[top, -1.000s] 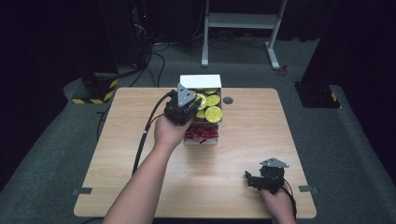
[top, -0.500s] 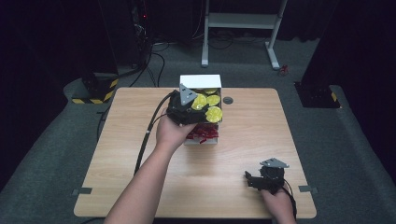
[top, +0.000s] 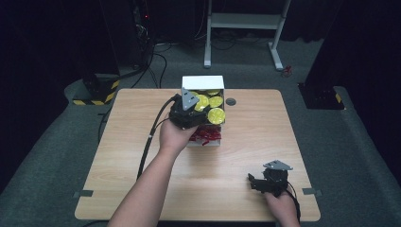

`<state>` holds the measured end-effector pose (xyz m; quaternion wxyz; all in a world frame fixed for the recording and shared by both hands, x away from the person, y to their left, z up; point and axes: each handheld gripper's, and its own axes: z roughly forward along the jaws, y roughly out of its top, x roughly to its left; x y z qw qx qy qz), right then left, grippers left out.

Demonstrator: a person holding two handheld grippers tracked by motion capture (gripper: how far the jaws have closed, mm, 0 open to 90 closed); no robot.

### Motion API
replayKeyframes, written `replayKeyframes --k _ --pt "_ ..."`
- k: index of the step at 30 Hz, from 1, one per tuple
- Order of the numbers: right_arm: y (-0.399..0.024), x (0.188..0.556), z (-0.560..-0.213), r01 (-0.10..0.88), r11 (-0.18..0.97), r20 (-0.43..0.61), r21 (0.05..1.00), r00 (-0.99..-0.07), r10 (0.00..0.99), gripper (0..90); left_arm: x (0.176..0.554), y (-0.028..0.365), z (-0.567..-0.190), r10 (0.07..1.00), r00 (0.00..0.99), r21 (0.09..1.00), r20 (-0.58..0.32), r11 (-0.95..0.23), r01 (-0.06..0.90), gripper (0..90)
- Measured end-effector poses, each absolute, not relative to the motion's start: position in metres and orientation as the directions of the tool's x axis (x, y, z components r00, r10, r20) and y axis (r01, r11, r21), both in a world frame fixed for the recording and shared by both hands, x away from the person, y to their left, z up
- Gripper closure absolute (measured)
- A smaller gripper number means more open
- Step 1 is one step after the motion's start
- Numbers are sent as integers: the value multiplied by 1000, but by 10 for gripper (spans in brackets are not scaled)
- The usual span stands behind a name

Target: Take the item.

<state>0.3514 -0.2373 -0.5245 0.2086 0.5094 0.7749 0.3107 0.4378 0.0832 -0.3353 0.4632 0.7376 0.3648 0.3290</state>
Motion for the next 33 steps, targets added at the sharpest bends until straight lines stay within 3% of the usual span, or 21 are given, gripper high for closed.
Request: replayKeyframes --k 16,33 --pt "-237 351 -525 660 289 -7 694 -395 919 77 420 103 -319 839 535 953 94 -231 194 381" --pt "-237 351 -525 660 289 -7 694 -395 919 76 399 161 -319 868 492 963 66 -185 197 382"
